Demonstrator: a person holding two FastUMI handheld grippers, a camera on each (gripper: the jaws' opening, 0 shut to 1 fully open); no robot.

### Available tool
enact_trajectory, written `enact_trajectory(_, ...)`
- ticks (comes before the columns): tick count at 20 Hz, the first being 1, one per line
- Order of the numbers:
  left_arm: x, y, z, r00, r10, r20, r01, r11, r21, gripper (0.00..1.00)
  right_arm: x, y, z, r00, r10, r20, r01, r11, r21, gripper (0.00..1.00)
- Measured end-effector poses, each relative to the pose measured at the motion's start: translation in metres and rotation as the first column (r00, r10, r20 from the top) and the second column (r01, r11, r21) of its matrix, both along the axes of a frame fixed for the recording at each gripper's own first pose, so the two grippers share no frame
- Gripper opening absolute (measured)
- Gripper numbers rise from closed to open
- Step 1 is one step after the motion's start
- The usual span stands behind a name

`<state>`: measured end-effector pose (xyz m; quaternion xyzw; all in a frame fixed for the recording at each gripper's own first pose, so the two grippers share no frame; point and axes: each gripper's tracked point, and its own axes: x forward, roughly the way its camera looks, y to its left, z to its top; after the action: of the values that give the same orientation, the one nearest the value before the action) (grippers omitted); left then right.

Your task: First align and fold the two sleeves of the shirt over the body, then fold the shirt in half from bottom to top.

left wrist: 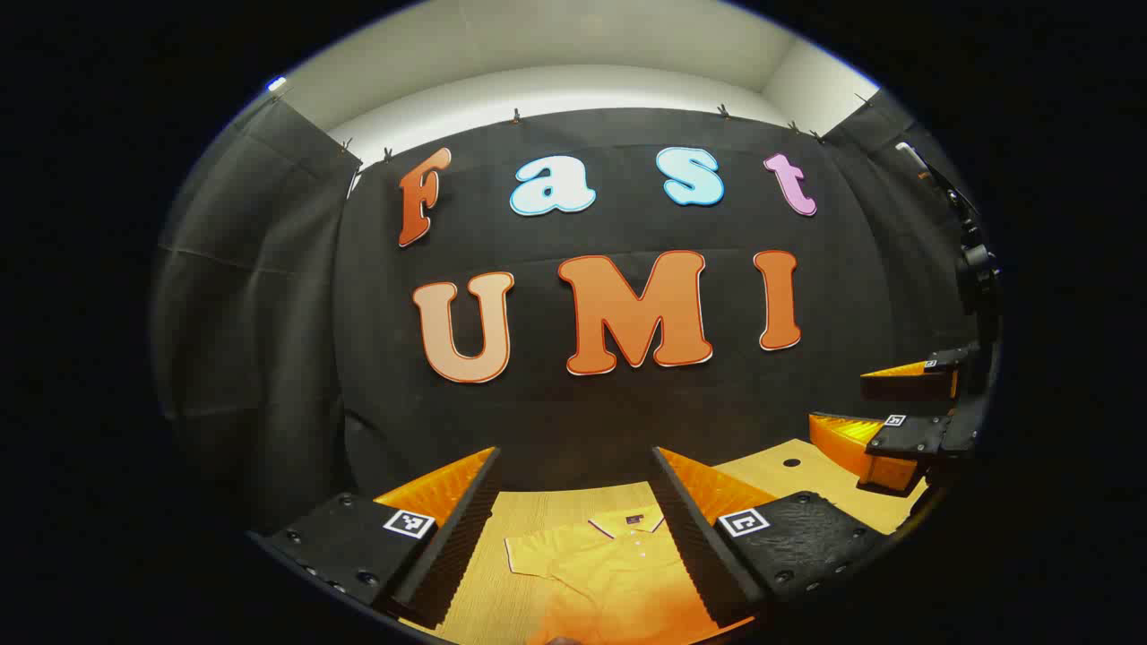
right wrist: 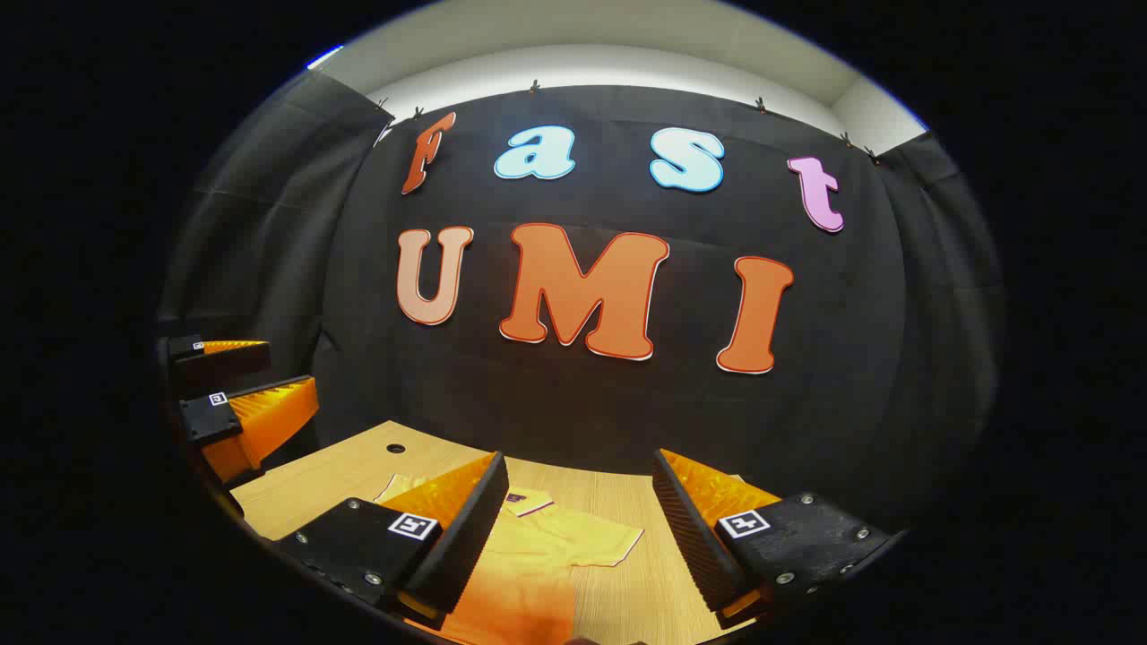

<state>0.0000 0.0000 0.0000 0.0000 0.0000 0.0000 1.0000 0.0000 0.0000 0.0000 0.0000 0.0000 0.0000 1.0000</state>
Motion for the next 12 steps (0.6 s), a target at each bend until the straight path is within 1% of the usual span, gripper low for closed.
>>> enact_trajectory(8,0.000,0.012,-0.003,1.000,-0.027,0.013,0.027,1.000,0.012,0.99,0.002,0.014,0.000,1.000,-0.023,-0.014,0.023,1.000,-0.004,0.98)
enact_trajectory(12,-0.003,0.022,-0.006,0.999,-0.037,0.013,0.037,0.999,0.022,0.99,0.004,0.022,-0.006,0.998,-0.036,-0.047,0.036,0.999,0.006,0.98)
